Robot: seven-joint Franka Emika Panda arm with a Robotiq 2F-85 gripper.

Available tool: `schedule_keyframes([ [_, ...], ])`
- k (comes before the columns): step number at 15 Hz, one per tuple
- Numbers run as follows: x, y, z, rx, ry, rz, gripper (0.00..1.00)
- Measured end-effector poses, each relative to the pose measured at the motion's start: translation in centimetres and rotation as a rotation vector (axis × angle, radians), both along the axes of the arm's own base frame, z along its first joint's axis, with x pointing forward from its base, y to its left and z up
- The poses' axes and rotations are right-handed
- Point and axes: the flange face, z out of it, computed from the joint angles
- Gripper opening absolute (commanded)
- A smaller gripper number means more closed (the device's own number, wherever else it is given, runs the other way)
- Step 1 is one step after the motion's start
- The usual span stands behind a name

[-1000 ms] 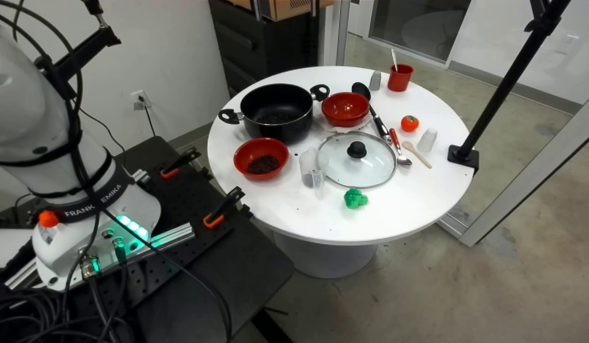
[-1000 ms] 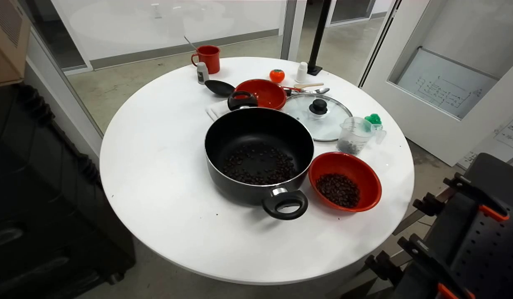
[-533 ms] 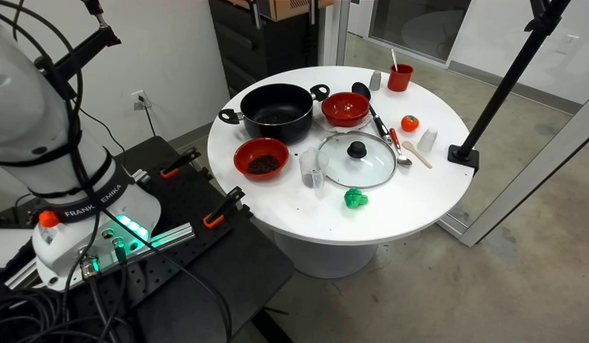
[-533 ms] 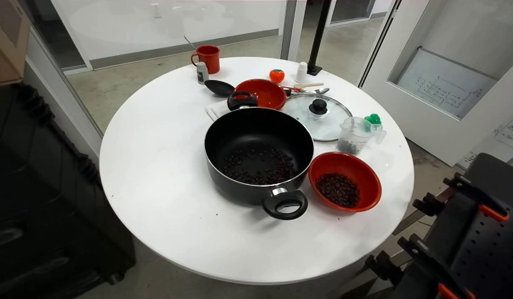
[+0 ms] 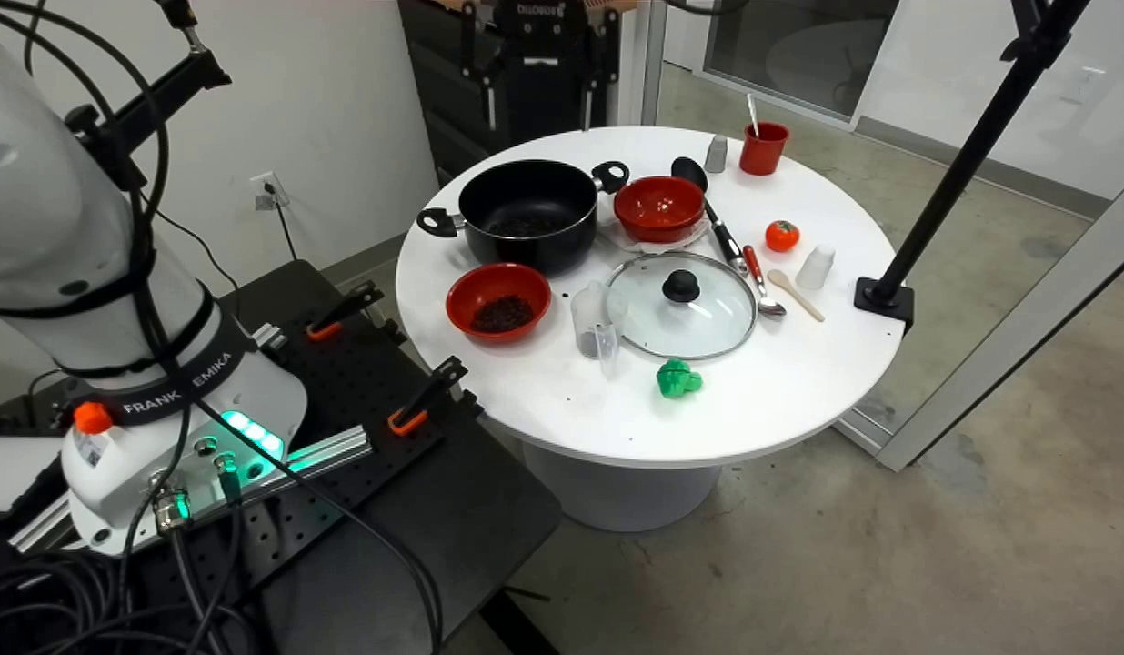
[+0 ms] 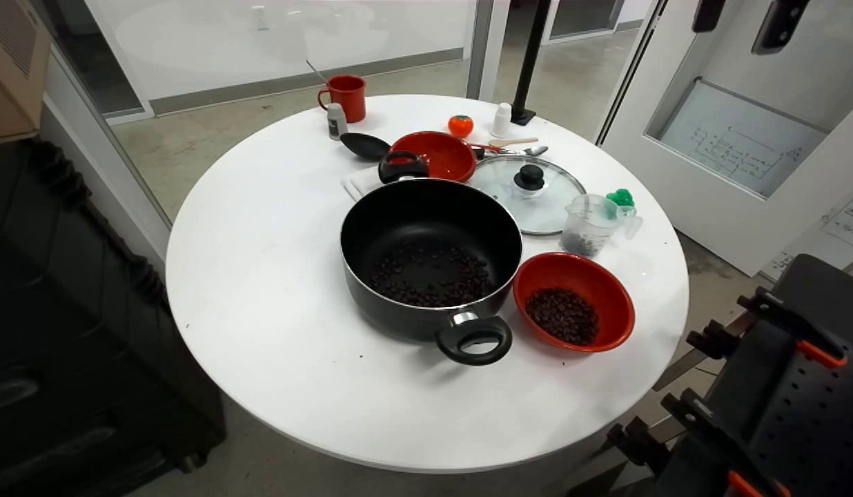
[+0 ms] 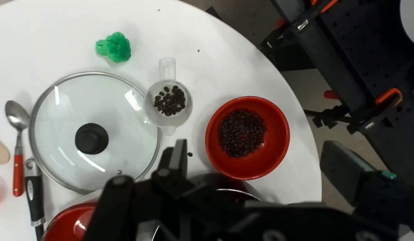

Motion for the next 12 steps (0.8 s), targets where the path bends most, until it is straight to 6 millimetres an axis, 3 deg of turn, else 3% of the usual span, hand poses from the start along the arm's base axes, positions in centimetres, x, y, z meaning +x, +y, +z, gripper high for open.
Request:
schedule_keyframes([
  [7, 2.7, -4.2, -7.8, -0.150, 0.110, -0.053, 1.00],
  [12, 3.0, -2.5, -12.2, -0.322, 0.089, 0.018, 1.00],
])
